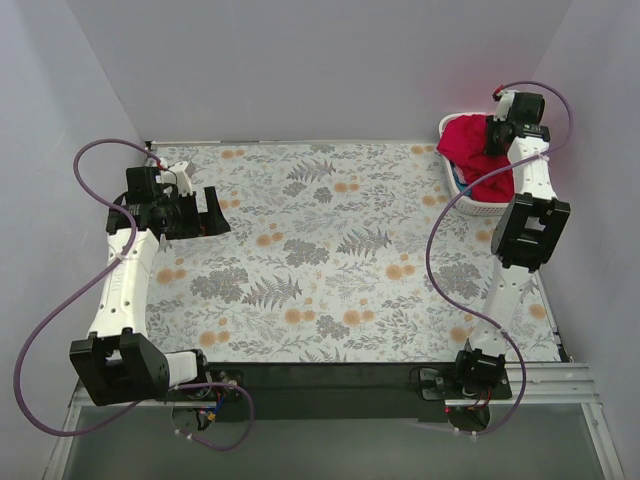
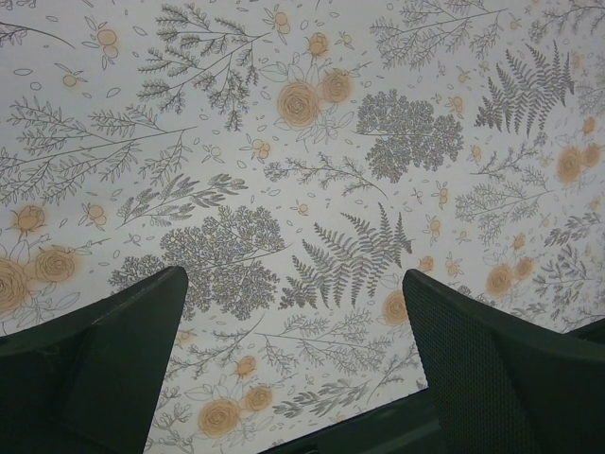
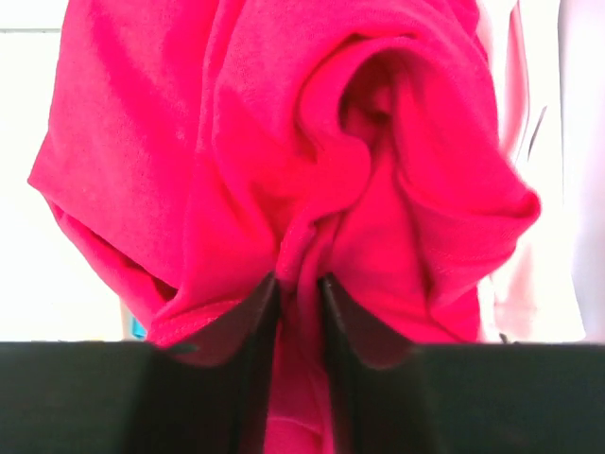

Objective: Fold and stack the t-shirts
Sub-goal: Grab the tshirt from the pile, then move the tshirt to the center of the board

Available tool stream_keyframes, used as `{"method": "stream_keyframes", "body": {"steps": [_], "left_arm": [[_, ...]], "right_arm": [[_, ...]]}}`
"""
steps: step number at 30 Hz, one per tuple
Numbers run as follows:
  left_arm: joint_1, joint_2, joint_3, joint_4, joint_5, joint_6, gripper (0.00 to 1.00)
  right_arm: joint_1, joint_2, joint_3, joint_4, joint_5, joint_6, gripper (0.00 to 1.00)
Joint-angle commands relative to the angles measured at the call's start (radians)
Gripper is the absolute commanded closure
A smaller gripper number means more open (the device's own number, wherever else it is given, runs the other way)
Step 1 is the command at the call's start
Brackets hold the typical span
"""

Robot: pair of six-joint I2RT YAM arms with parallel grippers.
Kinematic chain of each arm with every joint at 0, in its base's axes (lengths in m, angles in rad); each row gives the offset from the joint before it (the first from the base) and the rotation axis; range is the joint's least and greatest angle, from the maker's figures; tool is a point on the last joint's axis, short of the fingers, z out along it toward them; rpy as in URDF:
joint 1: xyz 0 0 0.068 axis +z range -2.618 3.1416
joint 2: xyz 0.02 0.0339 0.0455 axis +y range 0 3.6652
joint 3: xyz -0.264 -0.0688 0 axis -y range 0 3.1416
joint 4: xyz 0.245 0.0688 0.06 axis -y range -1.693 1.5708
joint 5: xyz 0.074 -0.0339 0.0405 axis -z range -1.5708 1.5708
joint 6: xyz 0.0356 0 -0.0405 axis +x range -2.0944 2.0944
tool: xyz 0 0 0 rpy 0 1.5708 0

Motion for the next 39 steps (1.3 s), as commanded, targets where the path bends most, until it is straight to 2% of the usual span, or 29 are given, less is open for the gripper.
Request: {"method": "stream_keyframes", "body": {"steps": [1, 2, 3, 15, 19, 26, 32, 39], "left_arm": [[-0.001, -0.007, 0.035, -0.007, -0.005, -0.008, 0.02], [-0.001, -0.007, 0.035, -0.008, -0.005, -0.008, 0.02], [-0.001, -0.007, 0.036, -0.008, -0.005, -0.008, 0.02], [-0.001, -0.024, 0.049, 0.002, 0.01, -0.012, 0.02], [-0.001, -0.032, 0.046, 0.021, 0.004, -0.026, 0.02], [-0.001, 0.011, 0.079, -0.013, -0.065, -0.043, 0.02], [-0.002, -0.009, 0.115, -0.013, -0.039, -0.05, 0.02], [-0.001, -0.012, 0.135, -0.019, -0.046, -0.067, 0.02]], "right_arm": [[-0.003, -0.06, 0.001, 0.036, -0.048, 0.009, 0.81], [-0.004, -0.071, -0.002, 0.033, -0.054, 0.012, 0.92], [-0.007, -0.082, -0.008, 0.03, -0.063, 0.016, 0.98], [-0.012, -0.421, -0.039, 0.028, -0.226, 0.07, 0.99], [-0.012, -0.523, -0.01, 0.053, -0.38, 0.085, 0.99], [0.032, -0.672, -0.023, 0.194, -0.6, 0.205, 0.99], [0.19, -0.8, -0.08, 0.337, -0.59, 0.297, 0.99], [0.362, -0.854, -0.04, 0.481, -0.505, 0.355, 0.99]]}}
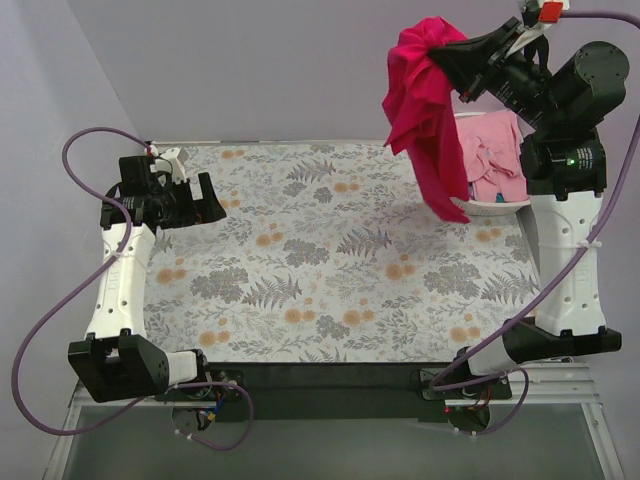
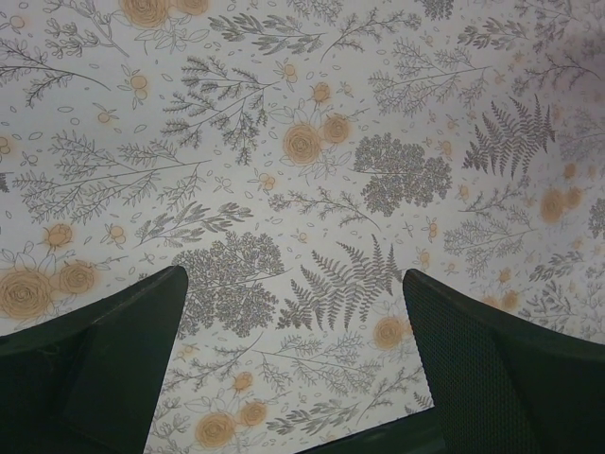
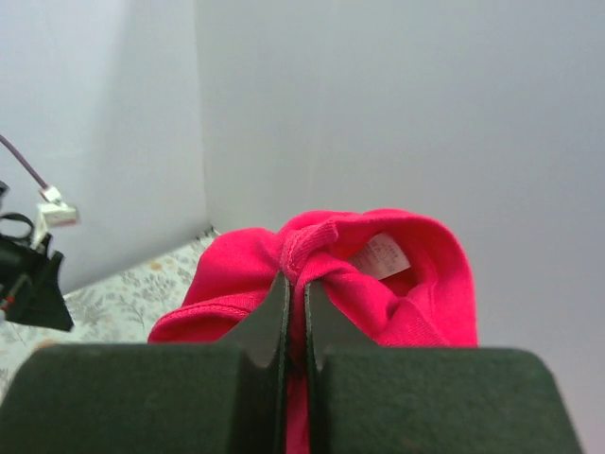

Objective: Fold and stack the t-shirts
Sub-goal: Move the tshirt to the center of the board

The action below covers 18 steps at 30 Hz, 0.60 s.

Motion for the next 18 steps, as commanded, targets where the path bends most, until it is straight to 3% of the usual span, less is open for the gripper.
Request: {"method": "stream_keyframes", "body": {"steps": [1, 11, 18], "left_arm": [[-0.001, -0.029, 0.036, -0.015, -0.008, -0.016, 0.02], [-0.001, -0.029, 0.041, 0.003, -0.071, -0.036, 0.02], [0.001, 0.003, 0.056, 0.0, -0.144, -0.038, 0.02]], "right_arm": [[0.042, -0.033, 0.059, 0.214, 0.062, 0.065, 0.99], [0.18, -0.002, 0.076, 0.356, 0.075, 0.237, 0.99], [0.336, -0.031, -0.12, 0.336, 0.056, 0.249, 0.99]]}}
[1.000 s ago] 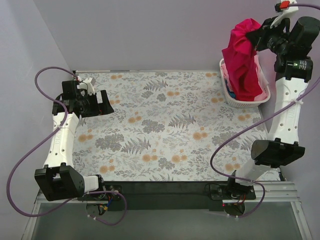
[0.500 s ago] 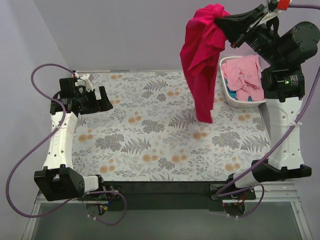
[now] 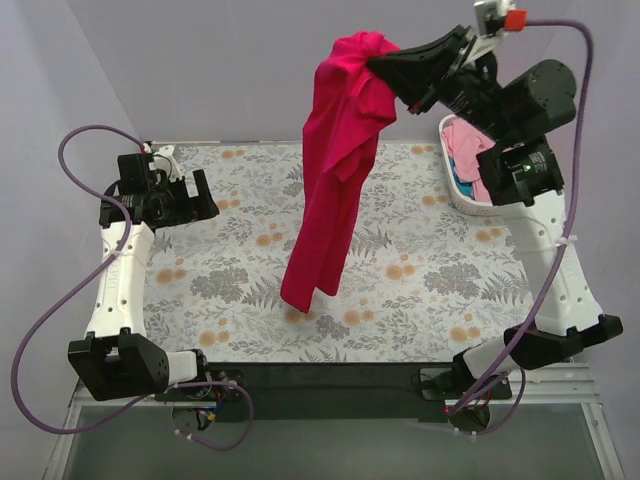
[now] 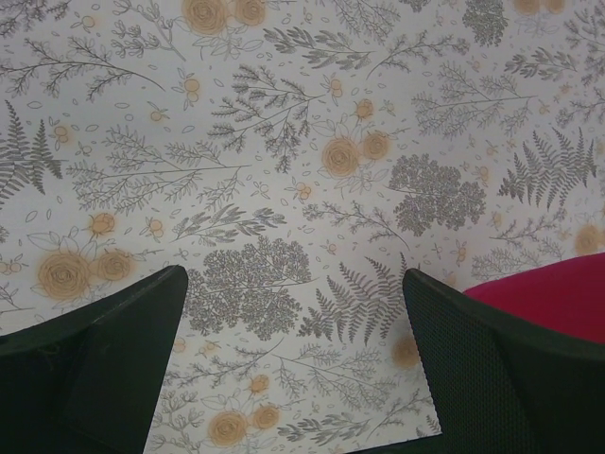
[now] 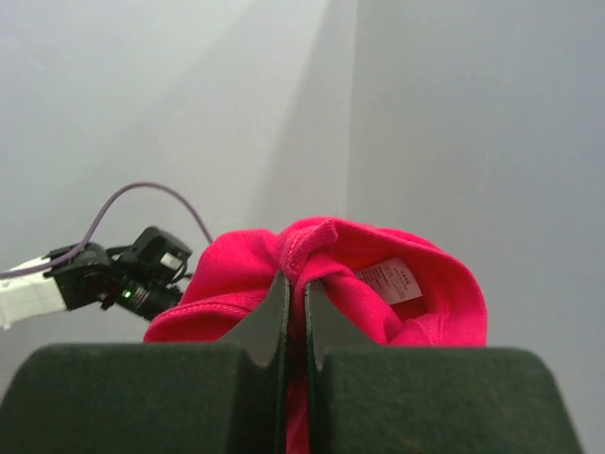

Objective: Fold and stack the t-shirts
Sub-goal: Move the tshirt to the center of the board, then flatten the tshirt out

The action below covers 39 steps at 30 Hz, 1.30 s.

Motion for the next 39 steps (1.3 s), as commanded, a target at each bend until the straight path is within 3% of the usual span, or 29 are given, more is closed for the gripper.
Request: {"method": "stream_keyframes", "body": {"steps": [1, 6, 9, 11, 17, 21, 22, 25, 28, 34, 39], "left_arm": [[-0.001, -0.003, 0.04, 0.0, -0.044, -0.005, 0.02], [-0.001, -0.032, 0.007, 0.011, -0.022, 0.013, 0.02], [-0.001, -0.042, -0.013, -0.004, 0.093, 0.036, 0.02], [0.001, -0.046, -0.02, -0.01, 0.23, 0.062, 0.02], [-0.007, -0.066, -0.059, -0.035, 0.51, 0.188, 0.02], [-0.094, -0.062, -0.121, -0.017, 0.507, 0.282, 0.02], [-0.102, -0.059, -0.154, 0.014, 0.481, 0.308, 0.04], [-0.311, -0.025, -0.191, 0.097, 0.347, 0.336, 0.13], [-0.454, 0.046, -0.211, 0.178, 0.211, 0.36, 0.21], [-0.547, 0.23, -0.135, 0.258, 0.027, 0.376, 0.28], [-0.548, 0.329, -0.144, 0.244, -0.063, 0.371, 0.3]], "right_arm": [[0.069, -0.037, -0.119, 0.038, 0.02, -0.003, 0.99], [0.171, -0.161, -0.553, 0.004, 0.081, -0.101, 0.99], [0.276, -0.157, -0.71, -0.138, 0.088, -0.228, 0.37], [0.299, -0.169, -0.812, -0.189, 0.065, -0.253, 0.03], [0.223, -0.228, -0.894, -0.376, 0.163, -0.419, 0.02], [0.107, -0.192, -0.979, -0.51, 0.08, -0.472, 0.03], [0.093, -0.18, -1.023, -0.521, 0.06, -0.481, 0.09], [0.063, -0.119, -1.1, -0.539, 0.02, -0.492, 0.18], [0.053, -0.06, -1.124, -0.524, 0.012, -0.494, 0.21], [0.038, 0.045, -1.172, -0.43, 0.037, -0.434, 0.23], [0.036, 0.131, -1.186, -0.369, 0.032, -0.408, 0.23]]}}
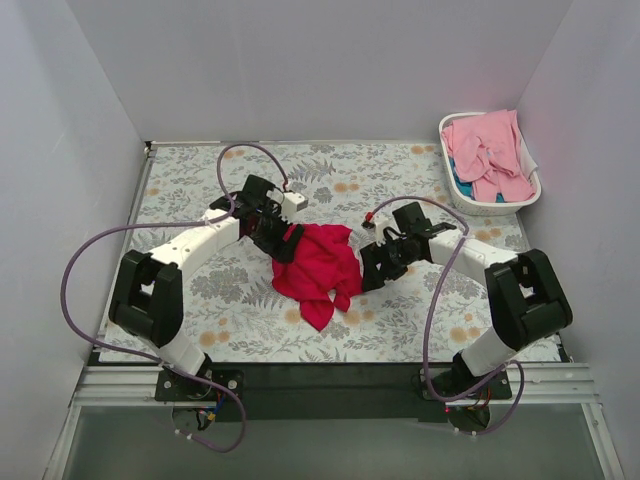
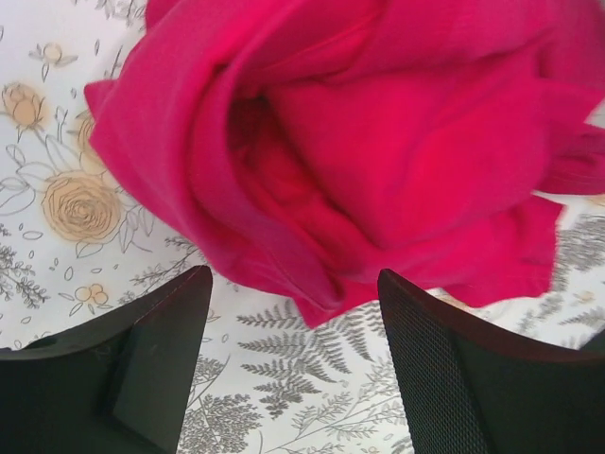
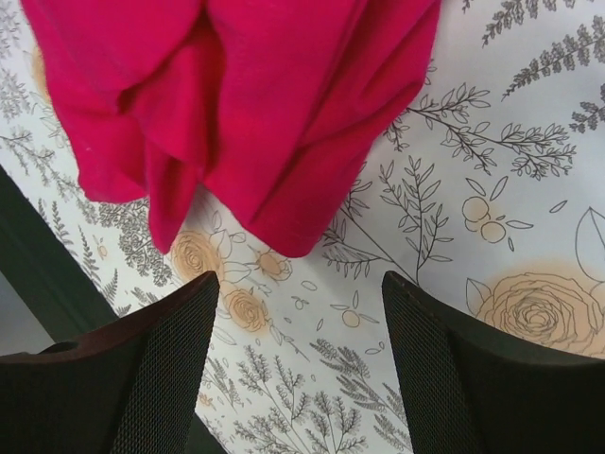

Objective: Fold and stack the t-shirts
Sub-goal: Flatten the tshirt out

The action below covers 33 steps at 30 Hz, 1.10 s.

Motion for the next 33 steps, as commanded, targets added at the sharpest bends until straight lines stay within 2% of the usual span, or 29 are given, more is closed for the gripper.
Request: {"method": "stream_keyframes", "body": {"steps": [1, 4, 6, 8, 9, 10, 12, 14, 15, 16, 17, 18, 27, 30, 33], "left_arm": [[-0.002, 0.007, -0.007, 0.019, -0.106, 0.015, 0.3], [-0.002, 0.015, -0.044, 0.028, -0.126, -0.006, 0.34], [-0.002, 0.013, -0.053, 0.038, -0.147, -0.025, 0.47], [0.01, 0.015, -0.049, 0.035, -0.146, -0.033, 0.54], [0.019, 0.015, -0.043, 0.024, -0.142, -0.037, 0.61], [0.044, 0.018, -0.026, 0.018, -0.129, -0.046, 0.64], [0.077, 0.027, -0.006, -0.007, -0.105, -0.052, 0.74], [0.14, 0.042, 0.031, -0.027, -0.051, -0.059, 0.81], [0.159, 0.049, 0.043, -0.045, -0.034, -0.059, 0.9], [0.189, 0.053, 0.051, -0.05, -0.016, -0.06, 0.94], [0.2, 0.058, 0.066, -0.054, -0.008, -0.062, 0.97], [0.206, 0.064, 0.069, -0.056, -0.003, -0.06, 1.0], [0.242, 0.084, 0.111, -0.016, -0.017, -0.094, 1.0], [0.272, 0.116, 0.196, -0.005, -0.033, -0.112, 1.0], [0.302, 0.156, 0.35, -0.016, -0.033, -0.12, 1.0]], "right_arm": [[-0.004, 0.049, -0.004, 0.076, -0.021, 0.02, 0.24], [-0.004, 0.115, 0.02, 0.093, -0.036, 0.032, 0.27], [-0.004, 0.172, 0.038, 0.098, -0.042, 0.034, 0.3], [-0.005, 0.205, 0.077, 0.095, -0.068, 0.04, 0.39], [-0.006, 0.231, 0.089, 0.095, -0.073, 0.044, 0.42], [-0.007, 0.242, 0.11, 0.095, -0.076, 0.05, 0.52], [-0.013, 0.265, 0.132, 0.089, -0.08, 0.053, 0.6], [-0.028, 0.284, 0.163, 0.075, -0.097, 0.052, 0.75], [-0.036, 0.29, 0.172, 0.069, -0.114, 0.05, 0.82], [-0.05, 0.291, 0.184, 0.063, -0.119, 0.049, 0.94], [-0.058, 0.298, 0.201, 0.053, -0.126, 0.044, 0.99], [-0.065, 0.299, 0.212, 0.043, -0.142, 0.04, 0.99], [-0.182, 0.229, 0.305, -0.034, -0.169, -0.031, 0.99], [-0.214, 0.219, 0.376, -0.079, -0.137, -0.078, 0.99], [-0.254, 0.222, 0.502, -0.129, -0.126, -0.117, 0.99]]}}
